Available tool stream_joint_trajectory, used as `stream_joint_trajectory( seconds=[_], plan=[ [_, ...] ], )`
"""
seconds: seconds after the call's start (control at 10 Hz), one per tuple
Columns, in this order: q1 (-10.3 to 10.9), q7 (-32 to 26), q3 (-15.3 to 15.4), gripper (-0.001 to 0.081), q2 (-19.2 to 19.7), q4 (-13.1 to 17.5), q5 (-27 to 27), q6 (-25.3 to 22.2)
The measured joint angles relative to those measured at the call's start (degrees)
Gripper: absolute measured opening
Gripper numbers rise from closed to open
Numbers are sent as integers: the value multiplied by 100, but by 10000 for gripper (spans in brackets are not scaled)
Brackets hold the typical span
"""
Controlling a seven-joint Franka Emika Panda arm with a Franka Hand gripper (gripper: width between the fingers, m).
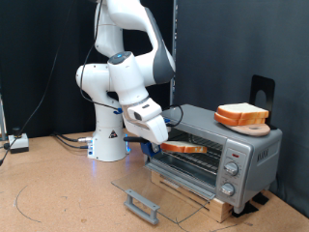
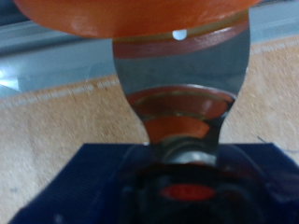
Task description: Make a piece of toast with the oven
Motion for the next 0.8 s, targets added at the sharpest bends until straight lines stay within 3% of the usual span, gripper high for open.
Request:
stream_joint_trajectory(
  seconds=[0.3,0.5,0.8],
  plan=[
    [159,561,402,394,-118,-130,59,18],
    [158,735,526,394,-104,-148,58,171],
    [-167,719,487,394,52,-150,-328,419]
  ],
)
